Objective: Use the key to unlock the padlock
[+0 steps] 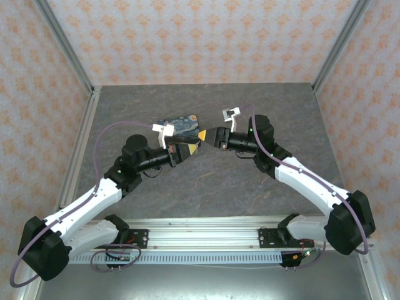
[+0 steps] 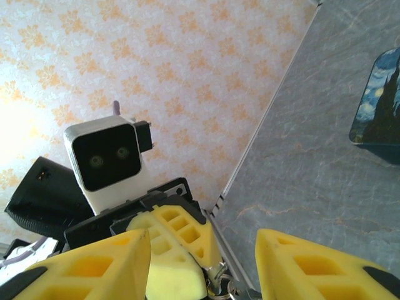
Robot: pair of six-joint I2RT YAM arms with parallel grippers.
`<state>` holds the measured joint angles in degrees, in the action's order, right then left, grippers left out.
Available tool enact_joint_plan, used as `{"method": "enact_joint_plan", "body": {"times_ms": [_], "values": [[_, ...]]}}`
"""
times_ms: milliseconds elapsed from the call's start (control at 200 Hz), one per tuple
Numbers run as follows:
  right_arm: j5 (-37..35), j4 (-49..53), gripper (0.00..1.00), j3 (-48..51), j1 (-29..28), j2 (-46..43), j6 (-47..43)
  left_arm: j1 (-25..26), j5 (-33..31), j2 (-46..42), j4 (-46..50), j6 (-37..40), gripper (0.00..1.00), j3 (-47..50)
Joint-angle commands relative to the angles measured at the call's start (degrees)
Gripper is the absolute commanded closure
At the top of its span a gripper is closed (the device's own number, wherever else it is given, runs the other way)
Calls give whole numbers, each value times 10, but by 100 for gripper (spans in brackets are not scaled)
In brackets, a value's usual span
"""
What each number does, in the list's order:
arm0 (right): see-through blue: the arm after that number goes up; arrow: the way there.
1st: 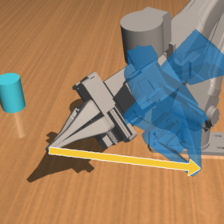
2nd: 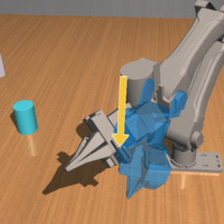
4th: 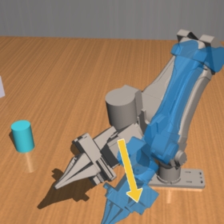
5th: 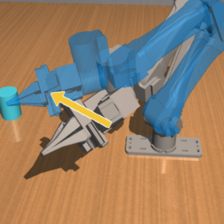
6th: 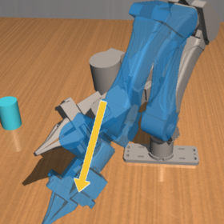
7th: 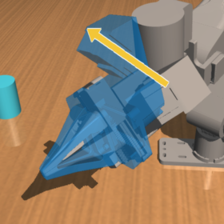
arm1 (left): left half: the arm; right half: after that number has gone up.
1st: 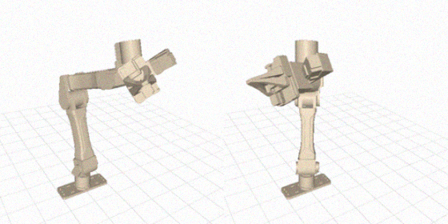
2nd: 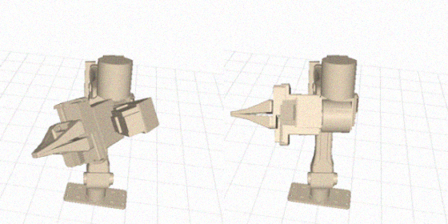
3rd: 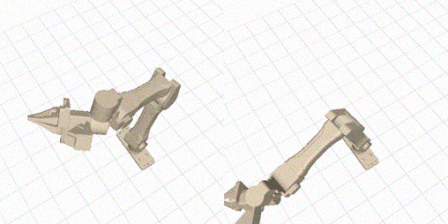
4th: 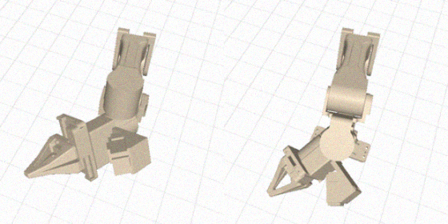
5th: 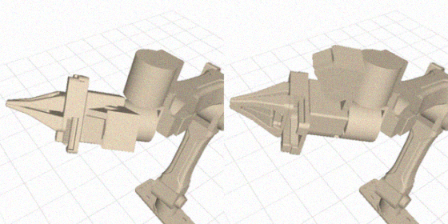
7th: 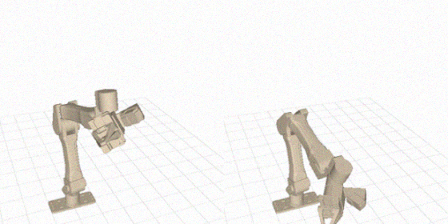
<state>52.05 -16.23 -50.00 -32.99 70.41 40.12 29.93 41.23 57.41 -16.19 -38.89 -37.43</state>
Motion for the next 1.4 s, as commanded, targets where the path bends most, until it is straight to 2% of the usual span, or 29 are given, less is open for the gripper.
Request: {"method": "enact_joint_plan", "body": {"times_ms": [0, 155, 235, 470, 616, 631, 691, 736, 796, 1016, 1396], "values": [[29, -3, 54, -6, -6, -7, 10, -7, 20, -11, -18, 5, 100, 2], [31, -8, 55, -10, -18, 5, 8, -7, 30, -12, -30, 0, 100, 3], [35, -19, 60, -10, -21, 13, 13, -7, 32, -14, -29, -1, 100, 3], [41, -37, 100, -7, -23, 19, 16, -8, 30, -21, -20, 0, 100, 3], [36, -27, 100, -4, -23, 12, -10, -9, 27, -23, -12, 0, 100, 3], [35, -25, 100, -4, -22, 11, -14, -9, 24, -24, -8, 0, 97, 3], [31, -12, 100, -4, -23, 5, -32, -14, 18, -26, 6, -1, 72, 3], [31, -1, 100, -4, -23, 1, -46, -21, 21, -25, 4, -7, 63, 7], [35, 19, 100, -11, -23, 0, -66, -30, 29, -25, -16, -19, 57, 16], [59, 41, 100, -23, -23, 7, -94, -38, 78, -19, -97, -46, 55, 30], [56, -13, 100, -17, -23, 11, -69, -37, 105, 8, -137, -49, 59, 52]]}}
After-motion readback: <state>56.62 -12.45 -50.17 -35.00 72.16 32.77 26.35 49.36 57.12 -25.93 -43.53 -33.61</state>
